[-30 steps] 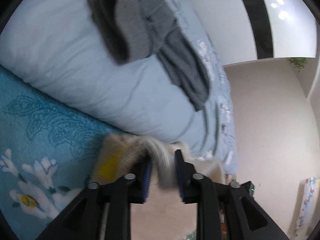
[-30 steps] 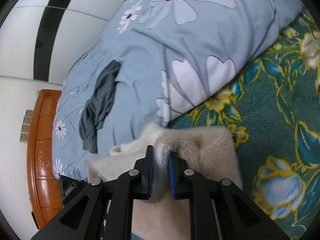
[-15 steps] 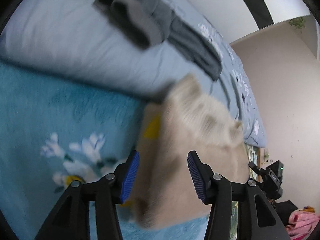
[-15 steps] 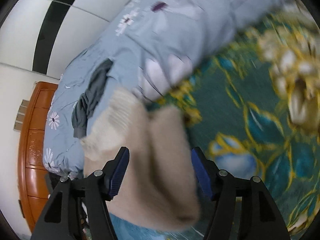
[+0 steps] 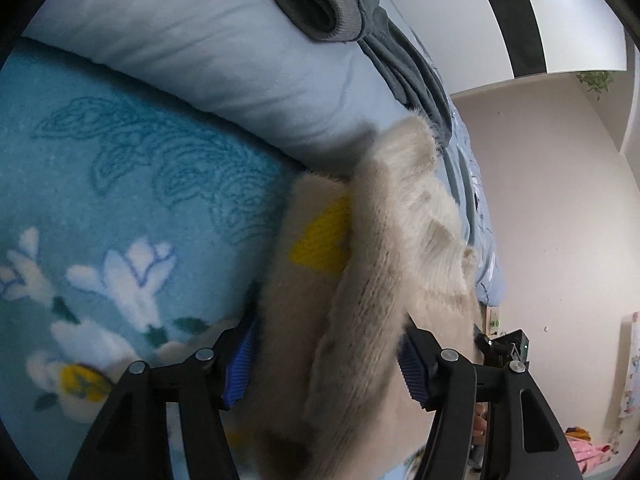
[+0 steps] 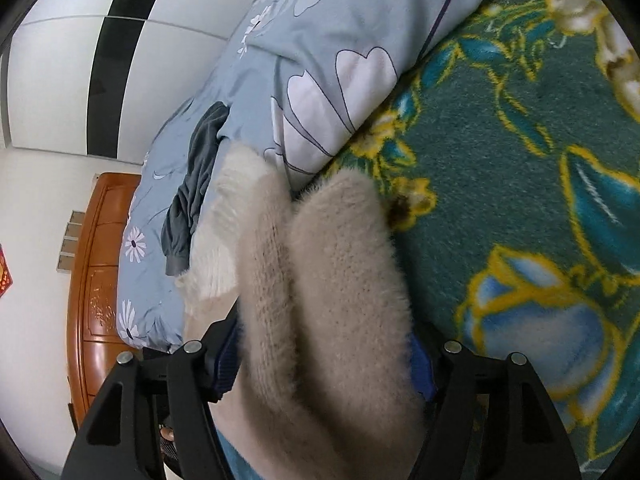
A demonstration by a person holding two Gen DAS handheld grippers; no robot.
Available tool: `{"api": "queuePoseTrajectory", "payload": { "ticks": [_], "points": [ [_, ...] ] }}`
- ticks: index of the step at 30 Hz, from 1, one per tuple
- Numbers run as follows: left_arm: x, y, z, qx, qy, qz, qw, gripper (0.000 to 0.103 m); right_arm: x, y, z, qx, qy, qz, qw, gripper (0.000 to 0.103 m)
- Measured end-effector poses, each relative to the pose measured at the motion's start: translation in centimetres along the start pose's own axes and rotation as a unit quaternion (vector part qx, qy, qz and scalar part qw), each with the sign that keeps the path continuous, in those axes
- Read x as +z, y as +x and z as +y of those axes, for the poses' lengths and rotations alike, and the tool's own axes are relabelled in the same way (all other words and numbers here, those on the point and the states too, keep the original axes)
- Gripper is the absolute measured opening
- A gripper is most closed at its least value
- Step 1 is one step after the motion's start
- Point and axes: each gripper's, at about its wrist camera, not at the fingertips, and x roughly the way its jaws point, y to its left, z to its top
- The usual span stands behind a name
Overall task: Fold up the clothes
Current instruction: 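Grasp the folded sweater with both grippers and lift it off the sheet, then carry the folded sweater with both grippers toward the clothes stack by the headboard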
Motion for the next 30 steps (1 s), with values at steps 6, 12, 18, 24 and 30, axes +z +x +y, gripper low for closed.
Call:
{"api": "queuePoseTrajectory", "payload": {
  "ticks": [6,12,18,24,30],
  "points": [
    [-0.9,-0.2,-1.4,0.029,0.001,-0.022,0.9993,0.05,-0.5,-0.5,0.7,-0.02,0.012,-0.008,1.0,0.05],
    [-2.1,-2.0,-3.3,0.04,-0.005,-0.032,0.9987,0.038,-1.7,-2.6,3.6,-0.036,0.018,-0.014,0.999,0.042],
    [-4.4,-5.7,-5.5,0.027,0.001,-0.031,0.9991,0.037,-4.9,-6.3,7.3,-0.049,-0.004,-0.012,0.999,0.041],
    [-7.9,-13.6,-3.5,0.004,0.01,-0.048,0.9988,0.035,-9.7,-7.6,11.3,-0.046,-0.034,0.004,0.998,0.04],
    [-8.0,-23.1,-2.9,0.012,0.044,-0.097,0.9942,0.035,-13.9,-6.0,19.9,-0.006,-0.102,0.013,0.995,0.038]
  ]
}}
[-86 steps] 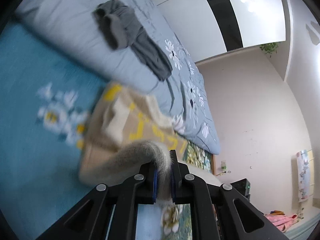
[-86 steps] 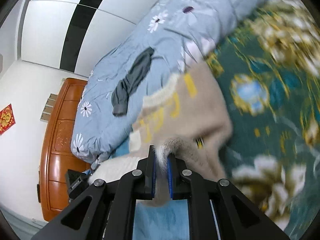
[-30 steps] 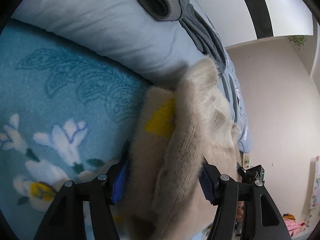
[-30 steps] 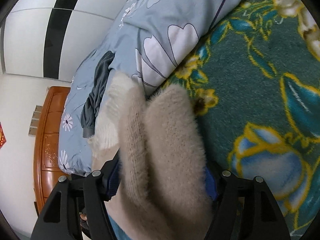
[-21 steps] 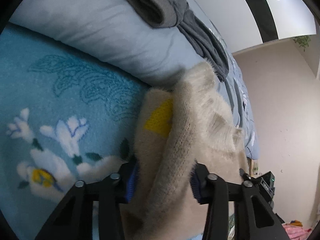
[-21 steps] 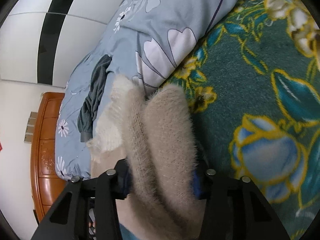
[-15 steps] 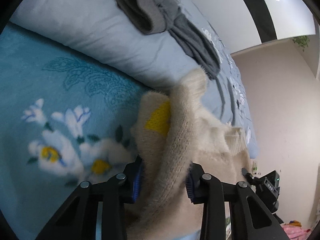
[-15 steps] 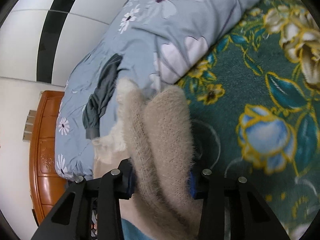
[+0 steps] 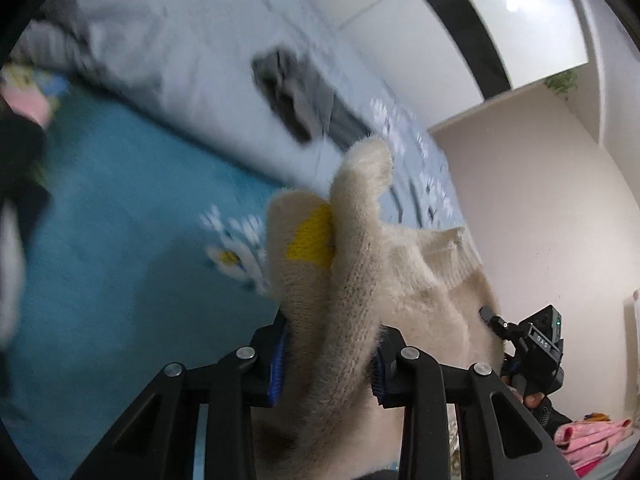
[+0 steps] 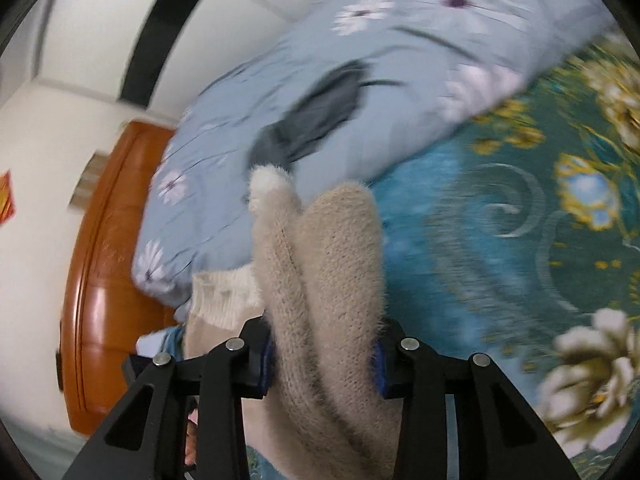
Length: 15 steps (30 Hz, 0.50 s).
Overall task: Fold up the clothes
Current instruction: 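Carry the folded sweater with both grippers toward the clothes stack by the headboard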
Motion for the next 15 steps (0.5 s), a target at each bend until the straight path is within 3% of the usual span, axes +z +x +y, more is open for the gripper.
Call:
{"api": "queuePoseTrajectory", "payload": {
  "ticks": [7,15],
  "points": [
    [4.5,-15.9,1.2,0.004,0.039,-0.112,0.9929,0.035,-1.1,3.2,13.4,0.087,-0.082,0.009,0.993,0.038],
    [9.1,-32.7,5.0,0.073,0.06,-0.209,0.9732,0.035,-4.2,11.2,29.4,0.176,-0.154,0.056,0.971,0.038]
  ]
}}
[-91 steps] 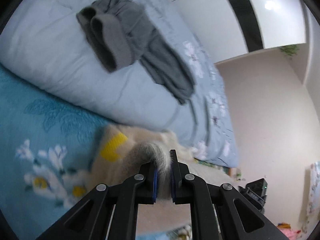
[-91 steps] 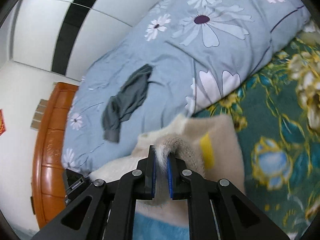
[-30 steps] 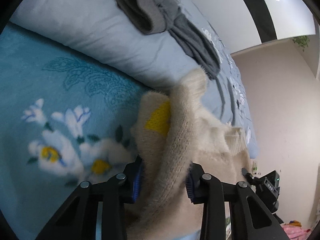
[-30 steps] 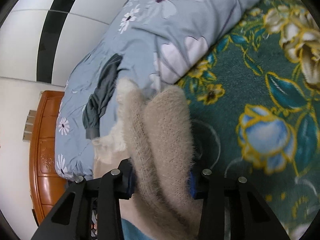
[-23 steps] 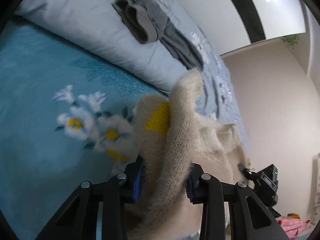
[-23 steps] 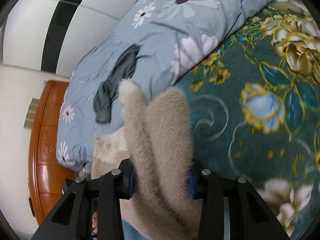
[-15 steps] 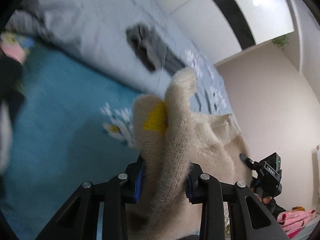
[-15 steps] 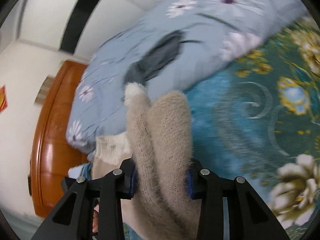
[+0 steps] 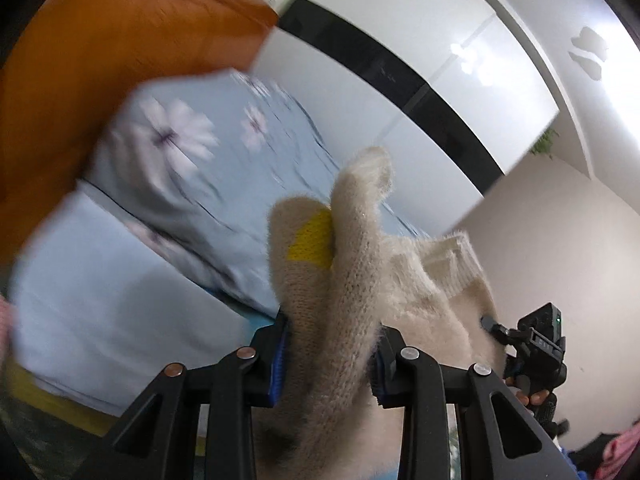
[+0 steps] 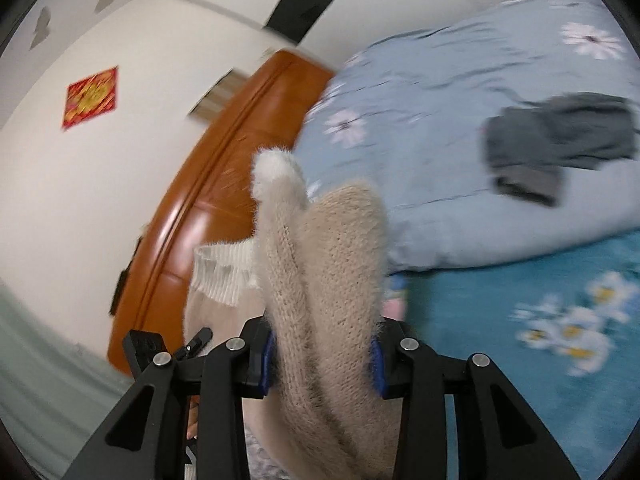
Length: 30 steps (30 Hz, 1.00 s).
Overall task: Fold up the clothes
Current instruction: 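Carry the folded sweater with both grippers toward the clothes stack by the headboard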
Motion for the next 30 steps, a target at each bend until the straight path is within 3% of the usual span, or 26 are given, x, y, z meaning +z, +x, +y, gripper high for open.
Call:
{"api": "queuePoseTrajectory", "payload": {
  "ticks": [8,14,19,24,30],
  "points": [
    [5.4,-6.0,9.7,0.083,-0.033,-0.021,0.9957,0.034,-1.7,13.3,5.7,0.022,-0.003,0.06,0.998,0.038],
    [4.5,-5.2,16.4,0.132,-0.069,-0.014,0.9888,0.035,-5.2,19.7,5.6,0.028,0.026,0.085,0.996,0.038],
    [1.6,-4.5,20.9,0.159,-0.13,-0.002,0.9788,0.035,-8.2,22.7,2.0,-0.005,0.06,0.108,0.992,0.038],
    [0.8,-3.2,22.0,0.157,-0.135,0.009,0.9783,0.035,-9.0,23.3,-1.4,-0.017,0.1,0.11,0.989,0.038],
    [0.6,-1.7,22.6,0.177,-0.131,0.025,0.9751,0.039,-8.7,24.1,-2.1,-0.031,0.096,0.11,0.989,0.039]
  ]
}}
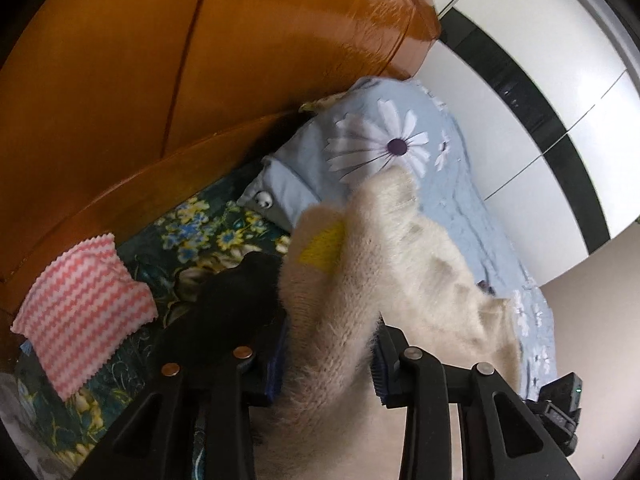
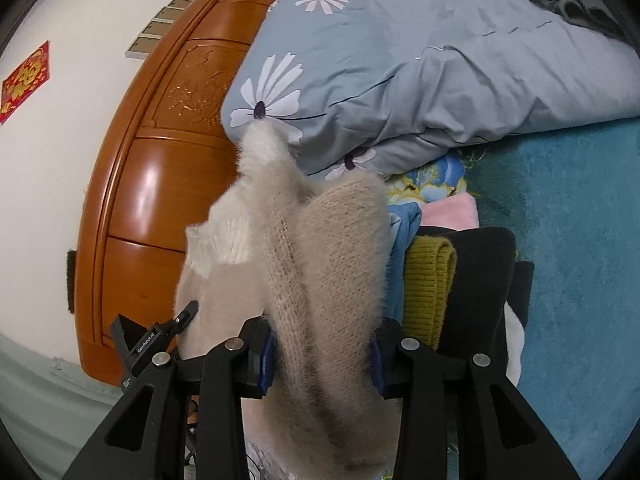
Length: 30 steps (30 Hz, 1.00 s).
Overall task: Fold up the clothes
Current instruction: 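Carry the folded sweater with both grippers toward the clothes stack by the headboard, then lower the sweater onto the olive garment and open both grippers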
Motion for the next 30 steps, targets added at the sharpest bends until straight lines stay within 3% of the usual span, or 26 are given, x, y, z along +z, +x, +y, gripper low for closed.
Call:
{"api": "queuePoseTrajectory", "payload": {
  "ticks": [6,10,17,24,30],
  "points": [
    [-1.2,2.5,2.8,0.016,-0.037,0.018,0.999,0.045,-0.6,1.3,-1.5,-0.014,0.008,0.023,1.0,0.044],
    [-1.3,2.0,3.0,0.025,-0.042,0.013,0.9987,0.045,-0.8,1.6,-0.9,-0.019,0.001,0.024,1.0,0.044],
    [-1.2,0.0,2.8,0.024,-0.065,-0.001,0.9976,0.056,-0.8,0.3,-0.5,-0.008,-0.008,0.034,0.999,0.048],
    [-0.9,-4.2,2.1,0.052,-0.059,-0.051,0.9956,0.06,-0.7,-1.4,0.3,-0.031,-0.052,0.034,0.998,0.049],
    [-3.2,-9.4,-1.6,0.057,0.013,-0.126,0.9903,0.07,-1.4,-4.8,2.3,-0.078,-0.133,-0.012,0.988,0.049]
  ]
}}
